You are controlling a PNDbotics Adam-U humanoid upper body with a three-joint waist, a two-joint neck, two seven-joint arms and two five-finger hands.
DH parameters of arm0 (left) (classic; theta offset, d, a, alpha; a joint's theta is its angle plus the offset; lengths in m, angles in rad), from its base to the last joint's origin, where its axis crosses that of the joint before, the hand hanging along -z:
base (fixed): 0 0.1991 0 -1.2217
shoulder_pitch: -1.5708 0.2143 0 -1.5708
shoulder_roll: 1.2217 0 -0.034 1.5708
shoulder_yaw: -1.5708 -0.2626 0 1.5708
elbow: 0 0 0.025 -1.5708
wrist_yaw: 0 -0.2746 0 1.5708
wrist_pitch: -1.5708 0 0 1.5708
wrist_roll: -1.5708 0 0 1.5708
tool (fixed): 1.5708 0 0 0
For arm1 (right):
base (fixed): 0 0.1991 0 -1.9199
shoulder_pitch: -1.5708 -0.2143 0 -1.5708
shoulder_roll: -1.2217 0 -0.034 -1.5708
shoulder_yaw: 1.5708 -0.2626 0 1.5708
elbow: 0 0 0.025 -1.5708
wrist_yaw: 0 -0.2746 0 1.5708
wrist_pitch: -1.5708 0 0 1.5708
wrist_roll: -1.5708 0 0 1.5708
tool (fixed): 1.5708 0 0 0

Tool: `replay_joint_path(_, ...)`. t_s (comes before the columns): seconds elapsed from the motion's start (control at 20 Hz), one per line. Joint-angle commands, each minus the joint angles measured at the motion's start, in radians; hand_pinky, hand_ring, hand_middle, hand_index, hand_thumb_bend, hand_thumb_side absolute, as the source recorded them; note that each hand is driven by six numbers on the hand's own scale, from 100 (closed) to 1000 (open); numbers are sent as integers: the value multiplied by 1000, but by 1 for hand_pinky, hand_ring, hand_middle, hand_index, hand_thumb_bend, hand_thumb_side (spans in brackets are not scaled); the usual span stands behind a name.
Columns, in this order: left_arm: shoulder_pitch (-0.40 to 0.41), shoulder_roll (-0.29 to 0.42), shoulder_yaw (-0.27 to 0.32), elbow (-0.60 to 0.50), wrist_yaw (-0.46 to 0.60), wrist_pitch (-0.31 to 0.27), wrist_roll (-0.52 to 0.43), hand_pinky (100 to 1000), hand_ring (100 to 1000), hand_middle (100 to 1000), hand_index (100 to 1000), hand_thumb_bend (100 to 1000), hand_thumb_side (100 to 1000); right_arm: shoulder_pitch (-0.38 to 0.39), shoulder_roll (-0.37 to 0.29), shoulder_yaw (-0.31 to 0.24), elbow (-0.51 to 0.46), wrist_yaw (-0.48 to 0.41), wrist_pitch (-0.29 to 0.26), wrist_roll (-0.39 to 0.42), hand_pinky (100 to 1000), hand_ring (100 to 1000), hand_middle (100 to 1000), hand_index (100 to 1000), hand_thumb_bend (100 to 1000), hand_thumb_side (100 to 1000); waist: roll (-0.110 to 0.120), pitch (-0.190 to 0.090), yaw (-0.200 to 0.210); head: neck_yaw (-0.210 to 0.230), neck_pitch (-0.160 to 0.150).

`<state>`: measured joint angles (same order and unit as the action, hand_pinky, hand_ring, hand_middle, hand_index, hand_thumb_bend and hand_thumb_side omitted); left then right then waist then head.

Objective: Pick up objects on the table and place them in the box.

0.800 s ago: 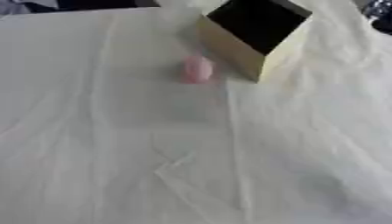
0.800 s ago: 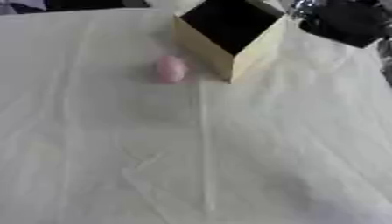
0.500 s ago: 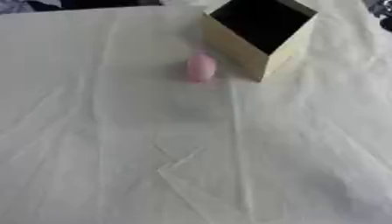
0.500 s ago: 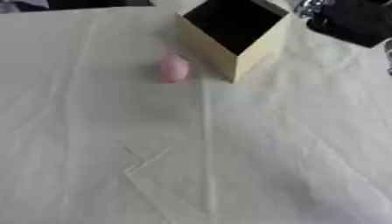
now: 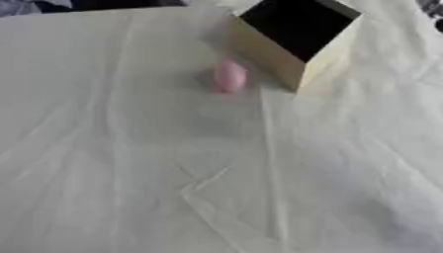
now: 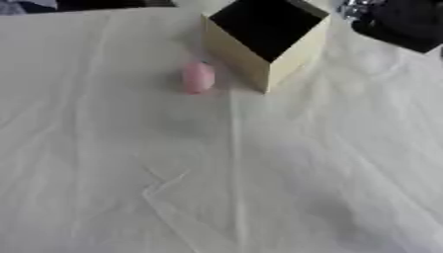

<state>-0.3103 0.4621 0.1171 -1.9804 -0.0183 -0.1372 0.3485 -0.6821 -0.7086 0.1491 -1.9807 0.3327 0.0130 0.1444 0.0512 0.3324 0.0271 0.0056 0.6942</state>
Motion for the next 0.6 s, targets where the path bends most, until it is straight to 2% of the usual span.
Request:
replay_joint_path(0.05,-45,115,-37,-20,-44,92,-11,654,653,738,825,100,666,-8,-27,-18,-19,8,-2,-6,879,820,800,923,100,875,2,-26,1,2,13)
replay_joint_path(0.1,-66,153,-58,-20,-63,124,-29,659,659,740,832,100,671,-9,-27,-18,-19,9,-2,-7,879,820,800,922,100,874,2,-28,1,0,15)
replay_joint_path(0.15,-88,188,-80,-20,-82,154,-53,664,670,746,839,126,607,-9,-27,-18,-19,10,-2,-7,879,820,800,920,100,889,3,-30,0,-1,17)
replay_joint_path(0.2,-114,222,-102,-20,-102,184,-84,666,672,746,841,100,685,-9,-27,-17,-19,12,-3,-7,880,821,800,920,100,874,3,-32,0,-1,20)
replay_joint_path(0.35,-197,301,-167,-20,-149,260,-187,673,684,750,846,100,703,-11,-24,-17,-19,15,-6,-5,880,821,801,919,100,872,5,-36,-1,2,21)
replay_joint_path(0.6,-340,360,-263,-4,-197,306,-360,685,701,754,857,137,722,-20,-20,-14,-19,17,-10,-2,881,821,800,918,100,870,6,-38,-5,5,18)
